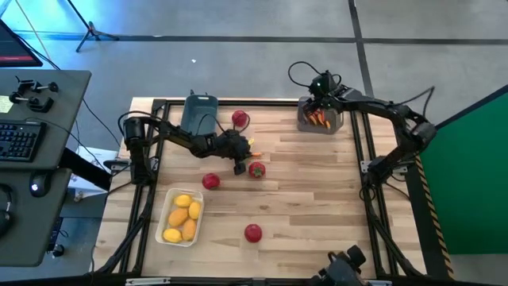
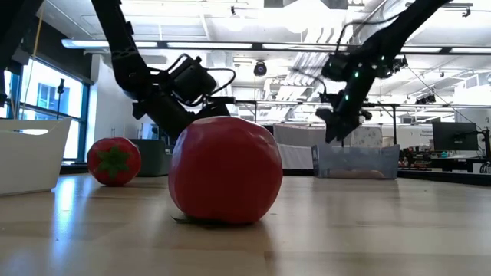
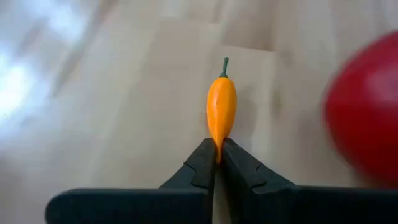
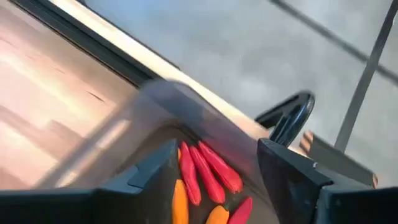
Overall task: Sort produce into baskets
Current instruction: Put the orange chili pepper into the black bin
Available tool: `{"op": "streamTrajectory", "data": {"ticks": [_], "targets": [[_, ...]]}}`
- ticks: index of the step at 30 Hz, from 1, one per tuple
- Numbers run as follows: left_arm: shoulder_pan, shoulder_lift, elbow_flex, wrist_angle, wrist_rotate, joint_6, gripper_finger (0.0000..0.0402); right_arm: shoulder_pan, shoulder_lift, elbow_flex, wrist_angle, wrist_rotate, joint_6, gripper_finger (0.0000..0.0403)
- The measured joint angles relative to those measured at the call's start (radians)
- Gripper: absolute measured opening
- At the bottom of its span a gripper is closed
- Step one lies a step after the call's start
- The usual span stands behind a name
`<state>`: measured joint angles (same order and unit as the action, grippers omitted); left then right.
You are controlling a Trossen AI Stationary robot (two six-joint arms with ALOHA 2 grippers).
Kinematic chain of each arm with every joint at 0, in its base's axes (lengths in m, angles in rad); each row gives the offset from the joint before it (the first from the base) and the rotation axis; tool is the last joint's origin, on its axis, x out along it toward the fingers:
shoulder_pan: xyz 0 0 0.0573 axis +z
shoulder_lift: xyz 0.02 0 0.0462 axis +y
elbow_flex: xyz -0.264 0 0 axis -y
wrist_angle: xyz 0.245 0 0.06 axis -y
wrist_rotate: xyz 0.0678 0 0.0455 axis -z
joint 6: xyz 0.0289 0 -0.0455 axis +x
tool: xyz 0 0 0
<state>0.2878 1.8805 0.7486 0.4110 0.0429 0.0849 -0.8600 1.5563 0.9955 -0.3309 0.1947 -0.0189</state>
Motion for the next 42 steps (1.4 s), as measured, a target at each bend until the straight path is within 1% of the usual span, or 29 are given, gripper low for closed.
{"op": "streamTrajectory", "data": {"ticks": [2, 4, 7, 10, 11, 13, 18, 21, 23, 28, 34, 38, 42], "targets": [[0.025, -0.022, -0.002, -0.014, 0.023, 0.004, 0.0005, 0.022, -0.042, 0.0, 0.0, -0.008, -0.012, 0.0189], [0.048, -0.049, -0.001, -0.007, 0.055, 0.005, 0.0002, 0.049, -0.084, 0.0, -0.002, -0.056, -0.017, 0.0172], [0.081, -0.093, 0.0, -0.007, 0.115, 0.005, 0.0001, 0.107, -0.126, -0.007, 0.021, -0.192, -0.006, 0.0149], [0.108, -0.142, 0.0, 0.015, 0.196, 0.002, 0.0001, 0.185, -0.131, -0.031, 0.077, -0.33, 0.0, 0.0141], [0.115, -0.156, 0.0, 0.031, 0.23, -0.003, 0.0001, 0.216, -0.129, -0.039, 0.1, -0.355, 0.001, 0.0142], [0.133, -0.178, 0.0, 0.068, 0.313, -0.024, 0.0001, 0.283, -0.125, -0.056, 0.175, -0.372, 0.002, 0.0148], [0.181, -0.21, 0.0, 0.192, 0.517, -0.109, 0.0, 0.422, -0.123, -0.081, 0.347, -0.378, 0.041, 0.0187], [0.195, -0.211, 0.0, 0.27, 0.585, -0.15, 0.0, 0.47, -0.123, -0.081, 0.393, -0.379, 0.068, 0.0208], [0.198, -0.211, 0.0, 0.307, 0.619, -0.171, 0.0, 0.492, -0.123, -0.081, 0.405, -0.393, 0.075, 0.0215], [0.198, -0.21, 0.0, 0.33, 0.628, -0.188, 0.0, 0.519, -0.123, -0.081, 0.427, -0.428, 0.113, 0.0211], [0.199, -0.21, 0.0, 0.347, 0.629, -0.198, 0.0, 0.534, -0.142, -0.081, 0.412, -0.431, 0.134, 0.0205], [0.205, -0.211, 0.0, 0.351, 0.624, -0.206, 0.0, 0.534, -0.19, -0.081, 0.382, -0.414, 0.128, 0.0214], [0.203, -0.211, 0.0, 0.353, 0.625, -0.206, 0.0, 0.542, -0.218, -0.081, 0.344, -0.417, 0.127, 0.0232]]}}
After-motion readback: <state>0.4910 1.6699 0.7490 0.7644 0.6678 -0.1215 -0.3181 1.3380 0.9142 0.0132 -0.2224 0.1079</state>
